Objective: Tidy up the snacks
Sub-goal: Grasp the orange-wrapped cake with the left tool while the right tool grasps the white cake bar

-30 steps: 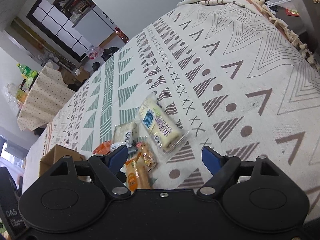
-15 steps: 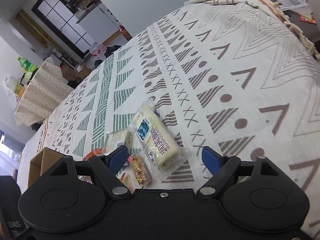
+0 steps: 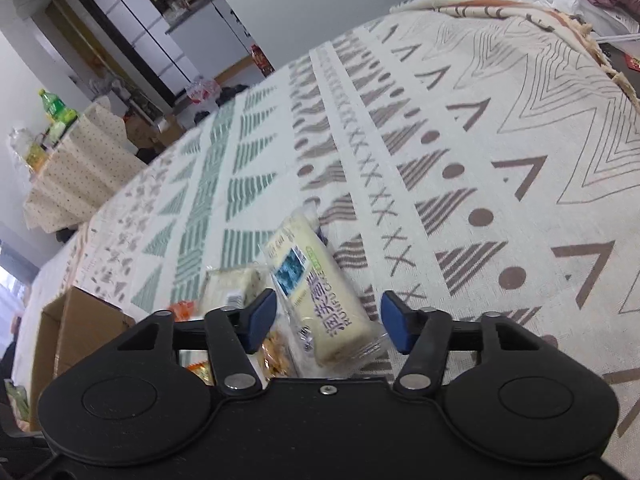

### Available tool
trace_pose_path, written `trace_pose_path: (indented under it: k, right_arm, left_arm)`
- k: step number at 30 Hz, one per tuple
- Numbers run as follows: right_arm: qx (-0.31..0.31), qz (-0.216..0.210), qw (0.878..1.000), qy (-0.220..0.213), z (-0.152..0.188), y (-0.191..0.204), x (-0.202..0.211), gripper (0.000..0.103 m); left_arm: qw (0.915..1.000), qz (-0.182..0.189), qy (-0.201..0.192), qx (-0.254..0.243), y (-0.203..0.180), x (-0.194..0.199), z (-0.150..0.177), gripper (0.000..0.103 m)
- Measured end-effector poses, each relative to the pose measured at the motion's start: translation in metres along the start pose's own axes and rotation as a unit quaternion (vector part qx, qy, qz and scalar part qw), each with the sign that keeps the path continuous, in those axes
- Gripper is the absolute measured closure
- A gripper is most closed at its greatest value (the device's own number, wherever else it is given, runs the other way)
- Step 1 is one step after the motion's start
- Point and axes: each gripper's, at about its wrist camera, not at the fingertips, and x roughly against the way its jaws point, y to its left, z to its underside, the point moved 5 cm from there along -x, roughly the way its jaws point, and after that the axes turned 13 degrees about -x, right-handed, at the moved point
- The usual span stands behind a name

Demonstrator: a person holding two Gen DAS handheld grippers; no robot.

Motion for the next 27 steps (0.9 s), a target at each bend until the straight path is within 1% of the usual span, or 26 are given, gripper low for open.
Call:
trace_pose_path:
  k: [2,4,6,9,12,14,16,17,19,21,24,27]
  right_arm:
    - [-0.011,0.01,1.0,0.023,0.004,-0.006,-0.006,0.068]
    - [-0.02,0.002,0.999,0.03,0.007,-0.008,-0.003,0.072]
    - [-0.015,0.005,0.999,0.037,0.011,-0.006,0.002,0.077]
    - [-0.018,0.014,0.998,0.05,0.017,-0.007,0.01,0.078]
    - [-0.029,0.028,0.997,0.062,0.023,-0.011,0.019,0.078]
    - [-0.044,0.036,0.996,0.068,0.028,-0.014,0.026,0.078]
    - [-0.053,0.033,0.996,0.071,0.03,-0.015,0.031,0.077]
    - [-0.053,0.028,0.996,0.066,0.03,-0.013,0.034,0.074]
    - [-0.04,0.02,0.998,0.052,0.03,-0.009,0.038,0.072]
    - [-0.027,0.019,0.998,0.045,0.029,-0.004,0.036,0.062]
    - [-0.006,0.03,0.999,0.04,0.027,0.001,0.026,0.059]
    - [0.008,0.042,0.998,0.043,0.027,0.003,0.015,0.057]
  left_arm:
    - [1.0,-0.003,0.0,-0.003,0.0,0.0,0.001,0.068]
    - [1.0,-0.007,-0.001,-0.004,0.001,0.001,0.001,0.068]
    - [0.9999,-0.011,0.002,-0.007,0.001,0.001,0.002,0.066]
    - [0.9998,-0.015,0.003,-0.01,0.002,0.002,0.005,0.065]
    - [0.9997,-0.016,0.007,-0.014,0.003,0.003,0.009,0.061]
    - [0.9996,-0.018,0.009,-0.018,0.002,0.003,0.011,0.052]
    - [0.9996,-0.019,0.01,-0.021,0.001,0.004,0.013,0.048]
    - [0.9995,-0.019,0.011,-0.022,0.001,0.004,0.014,0.047]
    - [0.9995,-0.018,0.01,-0.024,0.002,0.004,0.015,0.047]
    - [0.9995,-0.017,0.011,-0.024,0.002,0.003,0.015,0.047]
    - [0.9995,-0.019,0.011,-0.024,0.002,0.002,0.014,0.047]
    - [0.9987,-0.03,0.01,-0.041,-0.001,0.0,0.016,0.047]
